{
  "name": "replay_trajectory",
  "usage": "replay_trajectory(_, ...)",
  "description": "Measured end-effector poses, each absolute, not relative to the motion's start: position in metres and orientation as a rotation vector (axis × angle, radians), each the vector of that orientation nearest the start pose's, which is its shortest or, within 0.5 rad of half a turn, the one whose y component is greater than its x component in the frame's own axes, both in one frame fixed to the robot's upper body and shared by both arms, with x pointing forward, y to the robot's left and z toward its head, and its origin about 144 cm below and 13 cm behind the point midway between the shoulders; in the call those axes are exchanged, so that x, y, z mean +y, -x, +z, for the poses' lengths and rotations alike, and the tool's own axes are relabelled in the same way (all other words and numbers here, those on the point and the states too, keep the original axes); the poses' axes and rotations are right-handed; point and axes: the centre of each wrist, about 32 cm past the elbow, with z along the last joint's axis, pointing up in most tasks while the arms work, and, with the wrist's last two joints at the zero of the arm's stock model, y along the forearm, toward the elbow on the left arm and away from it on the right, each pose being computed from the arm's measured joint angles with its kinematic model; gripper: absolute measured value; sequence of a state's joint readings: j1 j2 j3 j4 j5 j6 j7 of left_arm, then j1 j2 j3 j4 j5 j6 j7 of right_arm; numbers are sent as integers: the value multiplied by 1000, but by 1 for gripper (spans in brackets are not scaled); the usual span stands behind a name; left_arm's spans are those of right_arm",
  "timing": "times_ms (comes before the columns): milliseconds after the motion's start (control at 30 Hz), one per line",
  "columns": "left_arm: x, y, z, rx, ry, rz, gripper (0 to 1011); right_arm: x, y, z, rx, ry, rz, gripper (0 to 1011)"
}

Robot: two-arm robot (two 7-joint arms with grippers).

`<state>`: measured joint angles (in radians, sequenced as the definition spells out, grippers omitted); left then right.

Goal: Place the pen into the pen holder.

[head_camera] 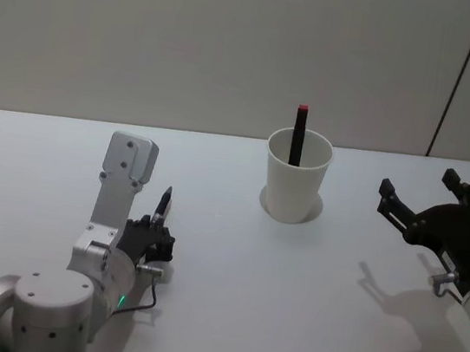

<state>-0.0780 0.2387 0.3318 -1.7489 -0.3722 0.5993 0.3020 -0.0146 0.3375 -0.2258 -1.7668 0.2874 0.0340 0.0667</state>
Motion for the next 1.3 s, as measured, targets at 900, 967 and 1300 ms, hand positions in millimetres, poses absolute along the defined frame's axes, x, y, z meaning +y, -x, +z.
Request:
replay_trajectory(900,214,-455,1210,131,-53,1436,130,-237,-443,1189,-75,-26,-1230,1001)
replay_trajectory(967,217,-455,1211,119,-32,1424,130,-237,-443,1189,-75,-26,-1230,1001)
replay_trajectory(1300,238,-454,1212,58,91,1317,130,-237,-443,1189,-75,-26,-1230,1001)
